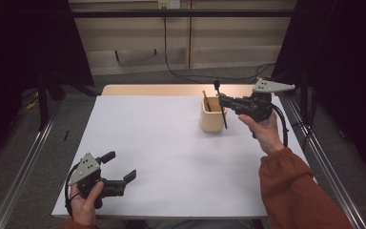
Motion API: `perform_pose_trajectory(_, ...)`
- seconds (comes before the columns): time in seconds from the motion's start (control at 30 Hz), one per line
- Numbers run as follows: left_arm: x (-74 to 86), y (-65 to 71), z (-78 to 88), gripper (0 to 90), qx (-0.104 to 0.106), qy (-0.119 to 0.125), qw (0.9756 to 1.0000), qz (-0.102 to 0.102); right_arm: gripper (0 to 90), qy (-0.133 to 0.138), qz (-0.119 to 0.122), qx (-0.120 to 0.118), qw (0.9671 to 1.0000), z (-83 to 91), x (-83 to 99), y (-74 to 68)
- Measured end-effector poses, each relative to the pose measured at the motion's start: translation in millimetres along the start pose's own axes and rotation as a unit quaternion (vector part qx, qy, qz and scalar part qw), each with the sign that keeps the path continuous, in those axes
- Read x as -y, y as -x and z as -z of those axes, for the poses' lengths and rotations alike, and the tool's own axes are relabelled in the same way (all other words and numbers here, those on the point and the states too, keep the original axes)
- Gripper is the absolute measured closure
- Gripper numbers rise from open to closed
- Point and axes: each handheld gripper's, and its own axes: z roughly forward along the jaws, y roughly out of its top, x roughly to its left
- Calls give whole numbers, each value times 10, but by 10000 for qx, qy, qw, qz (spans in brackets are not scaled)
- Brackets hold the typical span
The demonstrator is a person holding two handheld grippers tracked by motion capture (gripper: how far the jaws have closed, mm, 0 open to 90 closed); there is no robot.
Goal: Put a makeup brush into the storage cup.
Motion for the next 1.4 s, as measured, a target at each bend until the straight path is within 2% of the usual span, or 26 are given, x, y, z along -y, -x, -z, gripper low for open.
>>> perform_pose_trajectory(0.53, -3, 3, -4, 11, 21, -6, 10000, -2, 859, 11, 32, 166, 9999, -216, -218, 167)
perform_pose_trajectory(0.93, -6, 7, -3, 11, 38, 0, 10000, -29, 858, 63, -88, 312, 9995, -348, -281, 313)
perform_pose_trajectory(1.4, -6, 5, -2, 11, 40, -4, 10000, -30, 858, 33, -51, 546, 9985, -482, -394, 436)
